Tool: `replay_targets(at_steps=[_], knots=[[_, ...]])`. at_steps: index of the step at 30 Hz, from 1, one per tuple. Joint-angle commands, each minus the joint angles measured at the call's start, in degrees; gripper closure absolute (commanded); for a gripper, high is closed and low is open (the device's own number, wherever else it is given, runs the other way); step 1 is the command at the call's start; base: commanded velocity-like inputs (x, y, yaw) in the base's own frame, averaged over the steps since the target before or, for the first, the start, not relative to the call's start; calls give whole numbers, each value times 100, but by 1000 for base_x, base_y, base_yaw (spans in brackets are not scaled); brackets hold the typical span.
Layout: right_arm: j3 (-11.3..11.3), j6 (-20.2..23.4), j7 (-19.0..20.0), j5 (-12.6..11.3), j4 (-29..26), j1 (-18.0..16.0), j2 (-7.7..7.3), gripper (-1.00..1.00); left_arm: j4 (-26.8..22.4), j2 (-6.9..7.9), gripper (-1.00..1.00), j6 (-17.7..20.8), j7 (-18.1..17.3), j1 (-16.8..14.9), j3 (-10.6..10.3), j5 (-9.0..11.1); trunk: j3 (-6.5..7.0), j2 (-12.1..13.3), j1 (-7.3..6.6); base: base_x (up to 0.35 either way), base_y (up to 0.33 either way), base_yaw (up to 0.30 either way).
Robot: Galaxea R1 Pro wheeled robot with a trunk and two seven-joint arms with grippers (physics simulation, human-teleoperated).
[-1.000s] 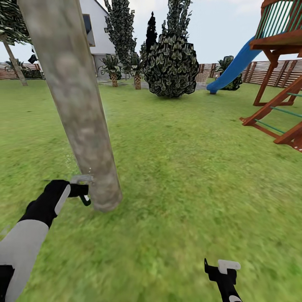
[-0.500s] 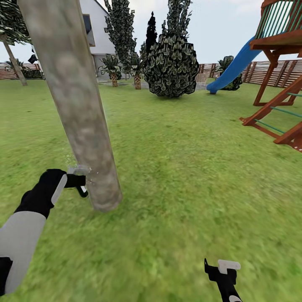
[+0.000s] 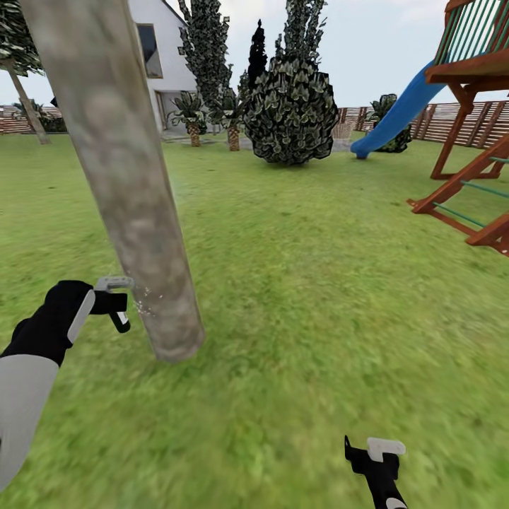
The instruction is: In the garden, pick up the pesticide atomizer on the floor and spray pesticide onto both trees until each tree trunk is fully covered.
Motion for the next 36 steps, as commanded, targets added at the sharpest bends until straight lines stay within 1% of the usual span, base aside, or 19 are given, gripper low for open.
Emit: replay_targets(at_steps=[1,5,8,31,36], knots=[[47,-18,-6,-58,1,-2,-1,-100,-2,5,100,19,14,-4,-5,28,-5,-2,2,267,-17,232],[47,-18,-6,-59,4,-4,-1,-100,-2,13,100,8,33,4,27,21,-5,-2,2,57,-3,102],[47,-18,-6,-59,4,-1,-1,-100,0,13,100,-2,47,23,8,20,-5,-2,2,48,-145,4],[47,-18,-6,-59,1,-5,-1,-100,8,-6,100,-1,58,24,21,11,-5,-2,2,3,-274,0],[47,-18,-6,-59,1,-4,-1,-100,82,3,100,-6,106,30,33,6,-5,-2,2,9,-275,190]])
